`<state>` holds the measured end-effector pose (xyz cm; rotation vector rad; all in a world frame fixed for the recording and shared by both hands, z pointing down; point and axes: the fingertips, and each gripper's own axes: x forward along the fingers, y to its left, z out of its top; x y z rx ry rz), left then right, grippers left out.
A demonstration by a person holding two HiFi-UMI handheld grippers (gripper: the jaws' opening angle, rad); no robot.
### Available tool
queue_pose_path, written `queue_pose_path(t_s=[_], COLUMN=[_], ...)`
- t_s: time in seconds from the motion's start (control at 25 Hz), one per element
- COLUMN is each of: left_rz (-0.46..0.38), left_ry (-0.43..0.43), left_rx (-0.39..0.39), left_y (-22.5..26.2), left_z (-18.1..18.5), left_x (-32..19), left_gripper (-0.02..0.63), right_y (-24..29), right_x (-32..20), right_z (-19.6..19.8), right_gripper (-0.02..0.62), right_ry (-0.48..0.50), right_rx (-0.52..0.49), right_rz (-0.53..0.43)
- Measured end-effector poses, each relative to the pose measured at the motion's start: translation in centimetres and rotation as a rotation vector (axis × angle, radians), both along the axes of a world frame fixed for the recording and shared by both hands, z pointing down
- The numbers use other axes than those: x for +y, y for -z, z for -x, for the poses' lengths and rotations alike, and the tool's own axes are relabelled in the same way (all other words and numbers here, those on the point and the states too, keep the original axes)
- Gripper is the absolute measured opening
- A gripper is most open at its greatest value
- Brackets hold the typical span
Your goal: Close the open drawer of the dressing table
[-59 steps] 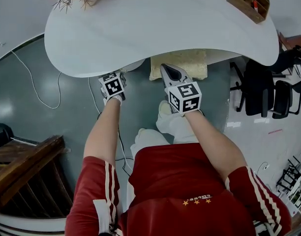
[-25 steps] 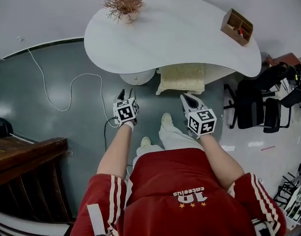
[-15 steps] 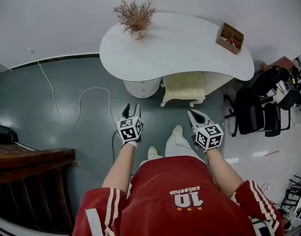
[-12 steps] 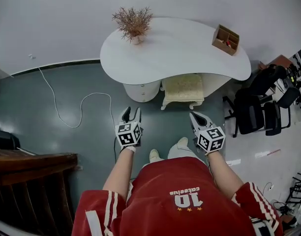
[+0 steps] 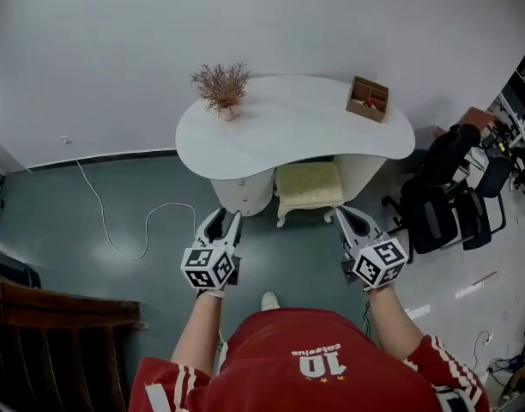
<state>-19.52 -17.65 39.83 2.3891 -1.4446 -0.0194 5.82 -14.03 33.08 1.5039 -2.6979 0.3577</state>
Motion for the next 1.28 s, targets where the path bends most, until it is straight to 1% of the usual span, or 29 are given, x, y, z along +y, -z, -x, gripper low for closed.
queue_pose_path(t_s=[0.12,0.16,0.24,0.36,0.52,0.56,0.68,0.72,0.8,0.92,1.0,1.12,1.28], left_rz=[-0.082,-0.107,-0.151,-0.194,-0.232,-0.233,-0.217,-0.221,-0.245,-0.296,-0.319,-0.329,-0.316], left_ry=[-0.035,-0.045,-0.059,-0.063,-0.063,-0.069,-0.088,-0.087,-0.072,-0.040,-0.007,0.026,0.004], left_rx=[-0.122,-0.146,-0.169,-0.159,-0.126,-0.098,0.021,0.039,0.027,-0.033,-0.056,-0.058,-0.083], left_y=[2.9,4.0,6.0,8.4,10.8,11.2,12.3,12.7,13.5,14.6,15.0,15.5,15.2], left_z=[-2.2,-3.1,-4.8,-7.3,-10.9,-11.8,-13.6,-14.1,-14.6,-14.8,-15.0,-15.8,-17.2], left_x=[3.7,4.9,7.5,11.9,18.1,19.7,24.4,25.8,28.4,31.0,32.1,33.2,34.9], left_gripper=[0.163,0.163,0.163,0.163,0.160,0.155,0.145,0.140,0.132,0.108,0.086,0.063,0.013], right_y=[3.3,4.1,5.5,6.9,8.5,8.7,9.0,9.1,9.3,9.5,9.3,9.1,9.1], right_x=[2.8,3.8,6.2,10.0,15.8,17.1,20.4,21.4,23.5,26.1,27.5,29.1,30.9], right_z=[-2.7,-3.8,-5.7,-8.5,-12.2,-12.8,-14.0,-14.3,-14.6,-14.3,-13.9,-13.4,-12.6], right_gripper=[0.002,0.002,0.002,0.002,0.002,0.002,0.002,0.002,0.002,0.002,0.002,0.002,0.002], right_ry=[-0.020,-0.025,-0.028,-0.032,-0.039,-0.035,-0.020,-0.017,-0.009,0.006,0.016,0.026,0.042], right_rx=[-0.001,0.005,0.000,-0.031,-0.025,-0.034,-0.095,-0.100,-0.087,-0.066,-0.055,-0.050,-0.052], right_rz=[-0.048,-0.063,-0.086,-0.104,-0.136,-0.140,-0.150,-0.156,-0.170,-0.199,-0.211,-0.216,-0.227])
